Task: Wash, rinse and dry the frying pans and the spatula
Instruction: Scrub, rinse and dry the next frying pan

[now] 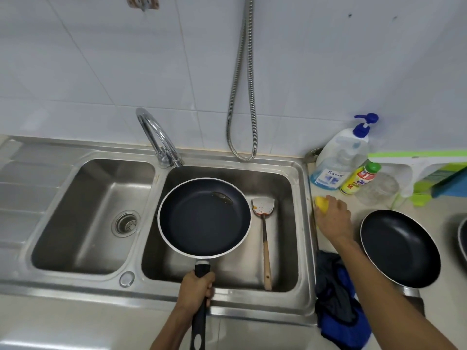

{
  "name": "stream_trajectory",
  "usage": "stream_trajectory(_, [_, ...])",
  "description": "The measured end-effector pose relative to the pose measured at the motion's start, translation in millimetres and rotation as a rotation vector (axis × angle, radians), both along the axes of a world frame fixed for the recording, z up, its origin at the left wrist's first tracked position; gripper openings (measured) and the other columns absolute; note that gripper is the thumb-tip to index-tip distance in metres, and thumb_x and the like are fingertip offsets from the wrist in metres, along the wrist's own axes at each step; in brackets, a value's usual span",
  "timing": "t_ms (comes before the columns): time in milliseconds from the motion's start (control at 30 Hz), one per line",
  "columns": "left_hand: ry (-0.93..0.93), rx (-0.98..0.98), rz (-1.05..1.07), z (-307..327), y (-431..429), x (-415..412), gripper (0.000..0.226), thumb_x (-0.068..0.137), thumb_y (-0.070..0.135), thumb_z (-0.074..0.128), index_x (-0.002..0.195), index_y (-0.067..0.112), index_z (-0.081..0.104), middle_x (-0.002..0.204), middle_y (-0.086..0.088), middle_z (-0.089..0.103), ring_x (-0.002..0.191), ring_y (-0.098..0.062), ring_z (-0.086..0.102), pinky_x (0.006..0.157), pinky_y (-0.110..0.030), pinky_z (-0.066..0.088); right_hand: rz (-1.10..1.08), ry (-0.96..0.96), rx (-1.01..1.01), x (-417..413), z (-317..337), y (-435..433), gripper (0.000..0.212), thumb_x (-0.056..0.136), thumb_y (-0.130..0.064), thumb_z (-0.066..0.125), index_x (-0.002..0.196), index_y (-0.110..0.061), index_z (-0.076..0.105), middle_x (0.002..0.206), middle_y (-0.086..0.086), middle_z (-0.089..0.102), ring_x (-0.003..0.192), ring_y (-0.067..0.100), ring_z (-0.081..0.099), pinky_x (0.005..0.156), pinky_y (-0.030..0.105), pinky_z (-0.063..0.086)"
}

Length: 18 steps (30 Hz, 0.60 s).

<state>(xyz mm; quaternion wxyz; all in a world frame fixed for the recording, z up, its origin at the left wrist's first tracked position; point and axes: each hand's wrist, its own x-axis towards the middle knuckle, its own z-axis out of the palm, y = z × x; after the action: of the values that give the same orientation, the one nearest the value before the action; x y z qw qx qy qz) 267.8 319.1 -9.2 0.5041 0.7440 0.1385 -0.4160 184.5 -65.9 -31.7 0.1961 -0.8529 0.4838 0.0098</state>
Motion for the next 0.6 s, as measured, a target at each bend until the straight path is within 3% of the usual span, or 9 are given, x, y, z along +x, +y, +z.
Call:
stream_trajectory(333, [0.018, -0.011, -0.007, -3.6, 1.4, 6.3, 0.021, 0.089, -0.002, 0.059, 0.072, 0.007, 0.049, 0.050, -0.002, 0.039, 0.040, -0.015, 0.037, 0.038, -0.023, 0.035, -0.068, -0.083, -0.124, 0.5, 17.5, 19.0, 0.059, 0.094, -0.029, 0.064, 0.144, -0.006, 0.042, 0.147, 0.030, 0.036, 0.126, 0.053, 0.040, 0.105, 0.057, 0.038])
stream_trajectory(467, [0.032, -0.035, -0.007, -3.1, -8.6, 6.5, 0.020, 0.090, 0.002, 0.058, 0.072, 0.007, 0.051, 0.052, -0.005, 0.042, 0.041, -0.017, 0.038, 0.040, -0.024, 0.037, 0.030, -0.319, -0.205, 14.0, 41.0, 66.8, 0.040, 0.090, -0.018, 0.068, 0.125, -0.005, 0.054, 0.122, 0.023, 0.053, 0.107, 0.043, 0.050, 0.093, 0.052, 0.046])
stream_trajectory(533, [0.046, -0.056, -0.003, -2.8, -15.0, 3.2, 0.022, 0.091, 0.002, 0.056, 0.069, 0.007, 0.051, 0.051, -0.006, 0.044, 0.040, -0.018, 0.041, 0.040, -0.023, 0.038, 0.087, -0.386, -0.056, 22.1, 57.9, 103.9, 0.018, 0.092, -0.020, 0.066, 0.105, -0.012, 0.056, 0.098, 0.009, 0.060, 0.090, 0.030, 0.056, 0.079, 0.040, 0.049])
stream_trajectory(600, [0.043, -0.068, 0.007, -0.5, -23.1, -0.2, 0.021, 0.091, 0.004, 0.057, 0.071, 0.005, 0.055, 0.053, -0.008, 0.054, 0.048, -0.021, 0.052, 0.042, -0.024, 0.041, 0.037, -0.329, 0.281, 24.8, 70.1, 148.5, 0.019, 0.097, -0.030, 0.062, 0.088, -0.017, 0.051, 0.078, 0.001, 0.061, 0.074, 0.024, 0.060, 0.065, 0.036, 0.048])
